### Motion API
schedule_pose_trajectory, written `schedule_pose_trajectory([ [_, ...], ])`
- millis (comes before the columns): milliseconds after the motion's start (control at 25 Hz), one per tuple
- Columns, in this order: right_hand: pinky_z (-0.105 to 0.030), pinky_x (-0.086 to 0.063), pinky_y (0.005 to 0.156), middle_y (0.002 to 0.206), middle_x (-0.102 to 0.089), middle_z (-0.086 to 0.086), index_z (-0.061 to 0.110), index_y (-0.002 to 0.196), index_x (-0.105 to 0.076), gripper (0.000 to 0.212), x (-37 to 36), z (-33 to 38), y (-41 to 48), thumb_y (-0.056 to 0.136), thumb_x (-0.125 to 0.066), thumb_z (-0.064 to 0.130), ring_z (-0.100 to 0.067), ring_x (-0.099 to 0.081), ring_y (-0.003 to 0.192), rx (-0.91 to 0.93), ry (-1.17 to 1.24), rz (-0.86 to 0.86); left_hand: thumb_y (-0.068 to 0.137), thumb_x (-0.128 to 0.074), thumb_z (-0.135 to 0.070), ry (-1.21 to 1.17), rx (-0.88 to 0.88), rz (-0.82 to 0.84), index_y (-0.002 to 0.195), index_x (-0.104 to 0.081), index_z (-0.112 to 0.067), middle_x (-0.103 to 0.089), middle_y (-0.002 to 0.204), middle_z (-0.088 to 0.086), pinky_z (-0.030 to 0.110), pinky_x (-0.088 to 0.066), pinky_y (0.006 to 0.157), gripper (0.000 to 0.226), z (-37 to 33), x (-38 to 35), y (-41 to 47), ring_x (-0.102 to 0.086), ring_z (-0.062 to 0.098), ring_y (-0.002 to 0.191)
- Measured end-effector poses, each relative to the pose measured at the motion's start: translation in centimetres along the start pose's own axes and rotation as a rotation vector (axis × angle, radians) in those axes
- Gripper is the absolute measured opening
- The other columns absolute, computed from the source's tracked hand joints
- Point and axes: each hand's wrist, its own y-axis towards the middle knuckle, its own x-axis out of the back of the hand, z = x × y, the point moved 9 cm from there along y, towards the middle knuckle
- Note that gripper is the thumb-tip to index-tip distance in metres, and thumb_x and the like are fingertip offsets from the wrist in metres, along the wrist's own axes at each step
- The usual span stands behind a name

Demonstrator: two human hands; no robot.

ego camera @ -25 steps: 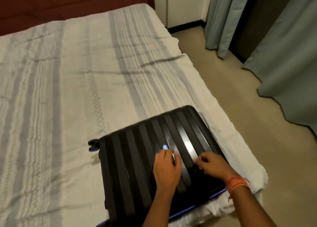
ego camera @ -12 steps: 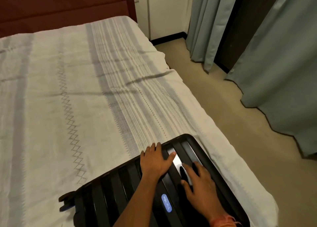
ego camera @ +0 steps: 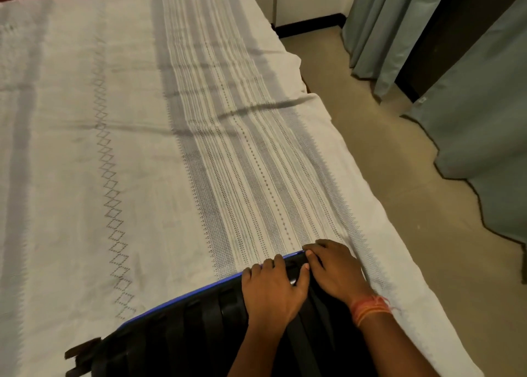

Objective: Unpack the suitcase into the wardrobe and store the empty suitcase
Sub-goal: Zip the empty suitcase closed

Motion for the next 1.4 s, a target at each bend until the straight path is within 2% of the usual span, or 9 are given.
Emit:
schedule_pose_trajectory([
  [120, -0.04, -0.044, 0.096, 0.125, -0.06, -0.001, 0.032, 0.114, -0.063, 0.036, -1.7, 0.5, 3.2, 0.097, -0.032, 0.041, -0.024, -0.054, 0.114, 0.034, -0.049, 0.312, 0.083, -0.041, -0.064, -0.003, 0.0, -0.022, 0.087, -0.069, -0.016, -0.068, 0.077, 0.0, 0.042, -0.048, 0.074, 0.055, -0.1, -0.5, -0.4, -0.063, 0.025, 0.073],
  [240, -0.037, -0.04, 0.102, 0.135, -0.055, -0.002, 0.024, 0.123, -0.06, 0.038, -3.4, 1.9, 5.3, 0.099, -0.033, 0.035, -0.024, -0.052, 0.119, 0.065, -0.167, 0.58, 0.082, -0.041, -0.065, -0.039, 0.029, -0.05, 0.091, -0.069, -0.016, -0.069, 0.082, -0.001, 0.041, -0.047, 0.081, 0.057, 0.1, -0.4, -0.5, -0.064, 0.023, 0.08],
  [360, -0.035, -0.045, 0.097, 0.124, -0.062, -0.005, 0.016, 0.11, -0.067, 0.036, -5.2, 2.4, 7.1, 0.095, -0.043, 0.038, -0.021, -0.059, 0.107, 0.015, -0.144, 0.73, 0.083, -0.039, -0.067, -0.045, 0.033, -0.058, 0.09, -0.068, -0.019, -0.067, 0.082, -0.005, 0.037, -0.047, 0.082, 0.057, 0.1, -0.5, -0.4, -0.063, 0.019, 0.08],
  [480, -0.033, -0.049, 0.092, 0.107, -0.069, -0.002, 0.02, 0.088, -0.071, 0.024, -6.2, 2.4, 8.4, 0.089, -0.056, 0.038, -0.018, -0.063, 0.096, 0.02, -0.02, 0.724, 0.083, -0.039, -0.068, -0.042, 0.034, -0.067, 0.092, -0.068, -0.019, -0.067, 0.085, -0.005, 0.037, -0.048, 0.085, 0.058, 0.2, -0.5, -0.4, -0.064, 0.018, 0.084],
  [600, -0.024, -0.05, 0.074, 0.079, -0.069, 0.009, 0.02, 0.079, -0.074, 0.01, -6.2, 2.9, 9.4, 0.083, -0.066, 0.014, -0.009, -0.065, 0.08, 0.061, 0.207, 0.618, 0.083, -0.04, -0.067, -0.047, 0.039, -0.083, 0.092, -0.069, -0.017, -0.068, 0.087, -0.003, 0.038, -0.048, 0.085, 0.058, 0.2, -0.7, -0.3, -0.064, 0.02, 0.086],
  [840, -0.026, -0.049, 0.087, 0.121, -0.06, -0.005, 0.014, 0.113, -0.066, 0.036, -6.3, 0.8, 11.4, 0.078, -0.07, 0.009, -0.023, -0.057, 0.112, -0.038, 0.094, 0.466, 0.082, -0.041, -0.067, -0.039, 0.047, -0.081, 0.091, -0.068, -0.02, -0.068, 0.086, -0.006, 0.036, -0.047, 0.086, 0.055, 0.2, -0.5, 0.0, -0.064, 0.017, 0.086],
  [1000, -0.024, -0.046, 0.075, 0.111, -0.066, -0.016, 0.004, 0.093, -0.065, 0.013, -4.7, -0.9, 11.8, 0.081, -0.061, 0.007, -0.031, -0.061, 0.105, -0.183, 0.069, 0.305, 0.084, -0.041, -0.066, -0.035, 0.037, -0.062, 0.096, -0.068, -0.02, -0.069, 0.091, -0.007, 0.037, -0.048, 0.089, 0.055, 0.1, -0.5, -0.4, -0.065, 0.016, 0.09],
  [1160, -0.026, -0.045, 0.067, 0.103, -0.065, -0.015, 0.003, 0.091, -0.059, 0.017, -4.3, -2.6, 11.7, 0.076, -0.066, 0.006, -0.031, -0.063, 0.098, -0.332, 0.12, 0.288, 0.086, -0.038, -0.066, -0.029, 0.007, -0.057, 0.092, -0.065, -0.023, -0.067, 0.086, -0.01, 0.033, -0.048, 0.086, 0.051, 0.0, -0.2, -1.0, -0.064, 0.012, 0.085],
  [1400, -0.024, -0.048, 0.08, 0.073, -0.069, 0.015, 0.012, 0.09, -0.076, 0.013, -2.9, -1.8, 8.8, 0.08, -0.07, 0.01, -0.003, -0.064, 0.075, 0.131, 0.196, 0.591, 0.084, -0.033, -0.069, -0.032, 0.009, -0.068, 0.079, -0.06, -0.026, -0.063, 0.075, -0.012, 0.03, -0.045, 0.077, 0.051, -0.6, 1.0, -2.5, -0.062, 0.012, 0.076],
])
